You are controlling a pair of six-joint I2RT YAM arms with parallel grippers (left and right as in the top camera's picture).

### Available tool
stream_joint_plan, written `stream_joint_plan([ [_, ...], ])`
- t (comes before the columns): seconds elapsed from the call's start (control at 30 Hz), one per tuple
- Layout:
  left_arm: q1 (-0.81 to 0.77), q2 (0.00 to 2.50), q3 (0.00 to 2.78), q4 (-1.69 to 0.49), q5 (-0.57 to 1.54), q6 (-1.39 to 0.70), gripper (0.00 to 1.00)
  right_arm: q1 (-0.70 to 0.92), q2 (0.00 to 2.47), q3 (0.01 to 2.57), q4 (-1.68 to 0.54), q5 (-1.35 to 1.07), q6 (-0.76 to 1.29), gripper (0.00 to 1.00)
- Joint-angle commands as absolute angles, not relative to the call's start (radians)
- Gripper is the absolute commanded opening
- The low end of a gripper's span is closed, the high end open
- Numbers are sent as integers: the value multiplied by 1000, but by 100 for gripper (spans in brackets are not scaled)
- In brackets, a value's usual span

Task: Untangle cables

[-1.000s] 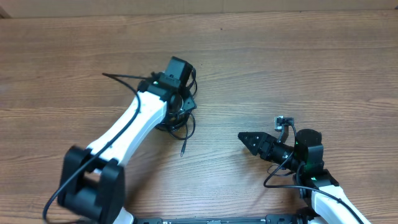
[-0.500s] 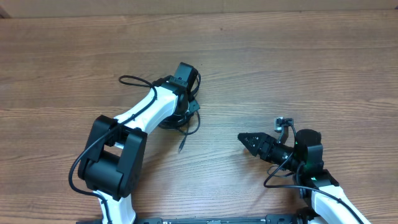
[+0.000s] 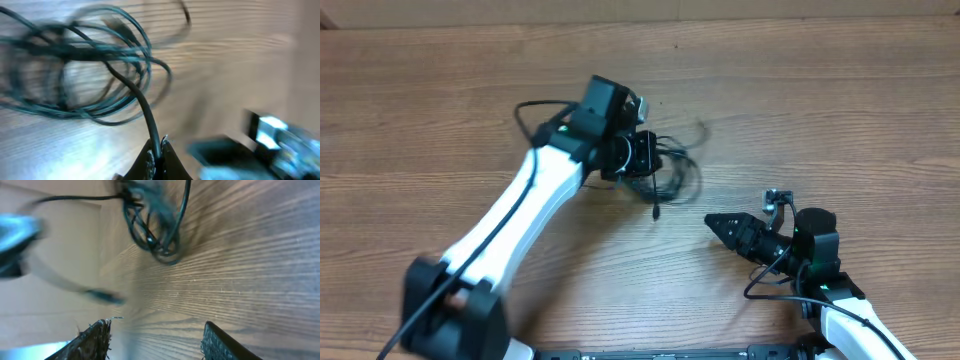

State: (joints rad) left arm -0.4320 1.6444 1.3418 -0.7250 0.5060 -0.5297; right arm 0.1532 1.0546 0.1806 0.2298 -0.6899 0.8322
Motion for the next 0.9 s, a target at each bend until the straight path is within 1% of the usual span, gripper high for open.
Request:
stream_joint_plan([
  [0.0,-437,1484,1373,-747,574,-500,4,157,1050,183,221,-701,925,58],
  [0.03,-438,1451,1373,-750,571,-533,4,157,1050,183,210,-725,941,58],
  [0.07,-442,1413,1373,-733,559,-587,4,157,1050,183,206,-742,998,59],
  [0.13,-449,1361,1373,-674,539,-632,4,157,1050,183,247,-720,1049,61],
  [0.17,-453,1341,1373,-643,537,-637,4,157,1050,183,287,-704,1075,63],
  [0.2,-460,1312,1373,-611,550,-653,4,157,1050,183,398,-701,1145,71],
  [0.33,-476,1285,1373,-617,543,-737,4,159,1050,183,611,-735,1245,72],
  [0.43,-484,1287,1372,-624,501,-747,4,184,1050,183,624,-772,1230,73],
  [0.5,-484,1287,1372,-624,458,-743,4,209,1050,183,624,-771,1207,82],
  [0.53,-484,1287,1372,-625,416,-739,4,216,1050,183,626,-765,1188,82],
  [0.6,-484,1287,1372,-628,366,-741,4,228,1050,183,645,-744,1170,89],
  [0.63,-484,1287,1372,-633,360,-755,4,234,1050,183,662,-741,1172,89],
  [0.67,-484,1287,1372,-646,360,-822,4,241,1050,183,685,-742,1179,87],
  [0.73,-484,1287,1372,-673,357,-967,4,274,1050,183,741,-731,1180,88],
  [0.87,-484,1288,1372,-676,356,-1011,4,369,1050,183,757,-672,1177,95],
])
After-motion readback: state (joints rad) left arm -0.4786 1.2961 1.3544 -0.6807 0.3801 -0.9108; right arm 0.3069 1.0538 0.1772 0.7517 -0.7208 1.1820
